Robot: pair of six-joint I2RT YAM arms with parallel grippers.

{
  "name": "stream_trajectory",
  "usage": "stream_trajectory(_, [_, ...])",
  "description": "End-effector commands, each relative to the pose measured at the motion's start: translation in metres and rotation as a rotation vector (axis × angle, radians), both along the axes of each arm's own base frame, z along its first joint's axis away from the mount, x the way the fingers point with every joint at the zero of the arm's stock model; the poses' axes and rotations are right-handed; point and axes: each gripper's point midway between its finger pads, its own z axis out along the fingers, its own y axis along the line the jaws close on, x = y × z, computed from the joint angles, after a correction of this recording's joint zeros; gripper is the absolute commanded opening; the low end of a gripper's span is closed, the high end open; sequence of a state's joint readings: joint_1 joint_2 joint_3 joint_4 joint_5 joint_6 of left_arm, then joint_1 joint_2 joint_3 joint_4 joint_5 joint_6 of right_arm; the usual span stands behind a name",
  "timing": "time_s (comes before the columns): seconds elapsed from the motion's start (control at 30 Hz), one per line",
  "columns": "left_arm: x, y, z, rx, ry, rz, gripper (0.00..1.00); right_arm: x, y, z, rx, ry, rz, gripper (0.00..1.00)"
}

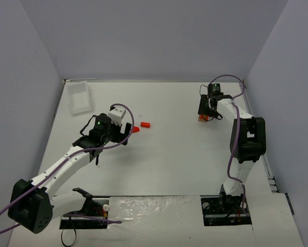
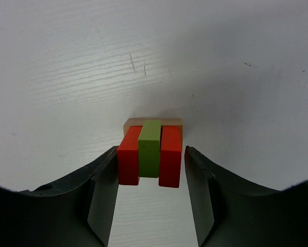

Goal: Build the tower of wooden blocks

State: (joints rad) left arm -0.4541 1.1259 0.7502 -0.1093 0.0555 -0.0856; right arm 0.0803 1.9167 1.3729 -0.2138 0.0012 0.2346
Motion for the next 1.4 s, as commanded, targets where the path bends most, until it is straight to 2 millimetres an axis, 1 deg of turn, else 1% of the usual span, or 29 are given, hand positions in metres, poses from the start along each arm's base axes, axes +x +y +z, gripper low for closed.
stream_trajectory(0.0, [0.013,-0.009,0.035,-0.038,-0.088,-0.018,0.91,0.015,-0.003,0.027,-0.023,-0.076,-0.013,0.52])
stream_trajectory(0.17, [0.013,-0.009,0.034,-0.038,-0.086,-0.021,0.91,0.014,-0.004,0.026,-0.027,-0.071,-0.012,0.52])
stream_trajectory(0.27, [0.012,-0.009,0.035,-0.039,-0.086,-0.021,0.91,0.014,-0.002,0.028,-0.028,-0.076,-0.009,0.55])
stream_trajectory(0.33, [0.012,-0.009,0.034,-0.038,-0.086,-0.021,0.91,0.014,0.000,0.033,-0.029,-0.088,-0.004,0.57])
stream_trajectory(0.47, [0.013,-0.010,0.034,-0.039,-0.085,-0.022,0.91,0.015,0.002,0.048,-0.029,-0.117,0.012,0.59])
stream_trajectory(0.57, [0.012,-0.010,0.035,-0.040,-0.088,-0.022,0.91,0.015,0.002,0.064,-0.034,-0.147,0.037,0.62])
stream_trajectory(0.63, [0.013,-0.010,0.035,-0.039,-0.087,-0.021,0.91,0.016,0.003,0.079,-0.044,-0.177,0.064,0.63])
stream_trajectory(0.67, [0.013,-0.010,0.035,-0.039,-0.086,-0.021,0.91,0.017,0.003,0.083,-0.048,-0.185,0.075,0.63])
stream_trajectory(0.8, [0.013,-0.010,0.034,-0.040,-0.085,-0.025,0.91,0.025,0.006,0.101,-0.069,-0.223,0.156,0.63])
stream_trajectory(0.9, [0.013,-0.010,0.034,-0.039,-0.083,-0.025,0.91,0.028,0.013,0.100,-0.084,-0.217,0.280,0.63])
stream_trajectory(1.0, [0.012,-0.009,0.034,-0.035,-0.084,-0.024,0.91,0.027,0.019,0.096,-0.108,-0.205,0.430,0.67])
stream_trajectory(1.1, [0.012,-0.009,0.032,-0.029,-0.084,-0.026,0.91,0.027,0.015,0.097,-0.146,-0.187,0.513,0.72])
stream_trajectory(1.23, [0.012,-0.011,0.030,-0.032,-0.077,-0.039,0.91,0.027,0.006,0.098,-0.153,-0.188,0.576,0.73])
stream_trajectory(1.37, [0.012,-0.013,0.030,-0.034,-0.076,-0.045,0.91,0.028,0.005,0.096,-0.134,-0.175,0.646,0.73])
